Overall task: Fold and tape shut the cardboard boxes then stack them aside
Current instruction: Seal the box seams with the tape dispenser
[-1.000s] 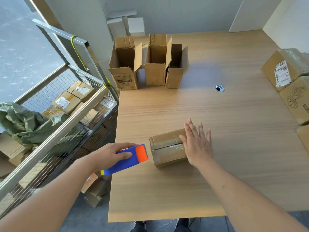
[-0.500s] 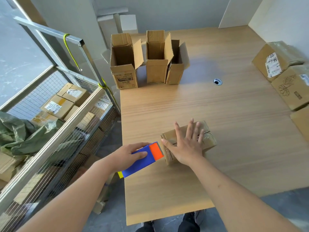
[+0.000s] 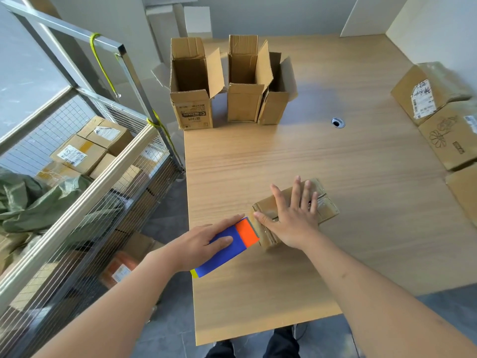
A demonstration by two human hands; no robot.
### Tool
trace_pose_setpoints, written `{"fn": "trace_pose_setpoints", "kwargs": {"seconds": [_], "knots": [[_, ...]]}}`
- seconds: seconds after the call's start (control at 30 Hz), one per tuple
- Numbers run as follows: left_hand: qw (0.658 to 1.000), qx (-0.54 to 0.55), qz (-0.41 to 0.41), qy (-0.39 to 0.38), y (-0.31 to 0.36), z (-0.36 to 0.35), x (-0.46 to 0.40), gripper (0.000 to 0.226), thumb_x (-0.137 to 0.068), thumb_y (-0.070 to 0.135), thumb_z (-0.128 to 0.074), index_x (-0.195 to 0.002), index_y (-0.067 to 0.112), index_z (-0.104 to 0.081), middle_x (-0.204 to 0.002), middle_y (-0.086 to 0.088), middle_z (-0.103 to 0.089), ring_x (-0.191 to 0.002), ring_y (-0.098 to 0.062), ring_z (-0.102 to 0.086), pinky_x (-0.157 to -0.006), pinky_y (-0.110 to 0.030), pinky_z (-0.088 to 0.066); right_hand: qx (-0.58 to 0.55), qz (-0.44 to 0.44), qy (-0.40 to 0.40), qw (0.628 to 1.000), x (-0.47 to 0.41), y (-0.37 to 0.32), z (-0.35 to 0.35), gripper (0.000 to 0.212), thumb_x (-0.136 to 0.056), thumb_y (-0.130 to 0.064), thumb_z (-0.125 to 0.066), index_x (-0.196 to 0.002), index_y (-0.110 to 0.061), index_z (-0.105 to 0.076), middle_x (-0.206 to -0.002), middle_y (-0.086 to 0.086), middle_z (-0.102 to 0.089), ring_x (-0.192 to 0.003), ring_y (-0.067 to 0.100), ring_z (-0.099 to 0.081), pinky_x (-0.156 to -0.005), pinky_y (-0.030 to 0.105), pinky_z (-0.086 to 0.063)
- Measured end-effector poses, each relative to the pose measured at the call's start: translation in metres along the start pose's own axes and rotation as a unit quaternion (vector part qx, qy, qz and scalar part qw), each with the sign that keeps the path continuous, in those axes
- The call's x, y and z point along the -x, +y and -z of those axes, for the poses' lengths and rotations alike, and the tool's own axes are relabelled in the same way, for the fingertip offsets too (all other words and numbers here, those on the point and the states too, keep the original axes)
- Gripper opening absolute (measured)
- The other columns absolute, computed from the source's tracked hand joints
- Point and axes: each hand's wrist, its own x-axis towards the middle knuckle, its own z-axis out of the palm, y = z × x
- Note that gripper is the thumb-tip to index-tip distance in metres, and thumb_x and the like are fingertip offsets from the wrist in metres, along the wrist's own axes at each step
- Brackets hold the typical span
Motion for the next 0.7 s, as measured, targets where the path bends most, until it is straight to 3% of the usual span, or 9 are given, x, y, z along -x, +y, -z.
{"fn": "trace_pose_setpoints", "kwargs": {"seconds": [0.13, 0.23, 0.33, 0.5, 0.57, 0.7], "knots": [[1.000, -0.009, -0.016, 0.014, -0.001, -0.008, -0.001, 0.050, -0.106, 0.056, -0.038, -0.144, 0.077, -0.013, -0.139, 0.003, -0.057, -0.128, -0.019, -0.051, -0.110, -0.045, -0.039, 0.010, 0.015, 0.007, 1.000, -0.003, 0.002, 0.002, 0.098, -0.078, -0.096, -0.016, -0.158, -0.045, 0.010, -0.161, 0.020, 0.038, -0.147, 0.042, 0.037, -0.120, 0.060, 0.017], [1.000, -0.003, -0.016, 0.015, -0.001, -0.008, -0.004, 0.049, -0.107, 0.054, -0.038, -0.143, 0.078, -0.014, -0.150, 0.011, -0.050, -0.133, -0.016, -0.048, -0.113, -0.041, -0.038, 0.009, 0.017, 0.004, 1.000, -0.003, 0.003, 0.003, 0.097, -0.078, -0.096, -0.015, -0.158, -0.046, 0.010, -0.160, 0.019, 0.039, -0.146, 0.041, 0.038, -0.120, 0.060, 0.017], [1.000, 0.005, -0.021, 0.006, 0.001, -0.002, -0.006, 0.049, -0.109, 0.049, -0.039, -0.144, 0.076, -0.018, -0.153, 0.035, -0.034, -0.136, -0.002, -0.040, -0.110, -0.026, -0.032, 0.005, 0.018, -0.007, 1.000, -0.003, 0.004, 0.004, 0.097, -0.079, -0.096, -0.016, -0.157, -0.046, 0.011, -0.159, 0.018, 0.040, -0.145, 0.041, 0.040, -0.120, 0.060, 0.018], [0.999, 0.040, -0.031, -0.003, 0.000, 0.005, 0.002, 0.048, -0.109, 0.046, -0.040, -0.142, 0.076, -0.023, -0.132, 0.063, -0.023, -0.123, 0.030, -0.030, -0.098, 0.002, -0.024, -0.002, 0.021, -0.009, 1.000, -0.004, 0.005, 0.004, 0.097, -0.079, -0.096, -0.017, -0.158, -0.045, 0.009, -0.159, 0.018, 0.041, -0.145, 0.040, 0.041, -0.120, 0.060, 0.019], [0.998, 0.043, -0.031, -0.015, 0.001, 0.010, 0.005, 0.048, -0.109, 0.046, -0.040, -0.142, 0.077, -0.024, -0.136, 0.060, -0.024, -0.126, 0.029, -0.028, -0.101, -0.003, -0.026, -0.011, 0.025, -0.013, 1.000, -0.004, 0.006, 0.005, 0.096, -0.080, -0.095, -0.019, -0.158, -0.046, 0.008, -0.159, 0.018, 0.042, -0.145, 0.040, 0.041, -0.120, 0.059, 0.020], [0.999, 0.012, -0.018, -0.029, 0.001, 0.017, 0.010, 0.048, -0.109, 0.046, -0.039, -0.141, 0.078, -0.022, -0.144, 0.050, -0.030, -0.132, 0.012, -0.038, -0.106, -0.019, -0.030, -0.016, 0.028, -0.013, 0.999, -0.004, 0.007, 0.005, 0.096, -0.080, -0.095, -0.019, -0.158, -0.046, 0.007, -0.158, 0.017, 0.043, -0.144, 0.040, 0.041, -0.119, 0.060, 0.019]]}}
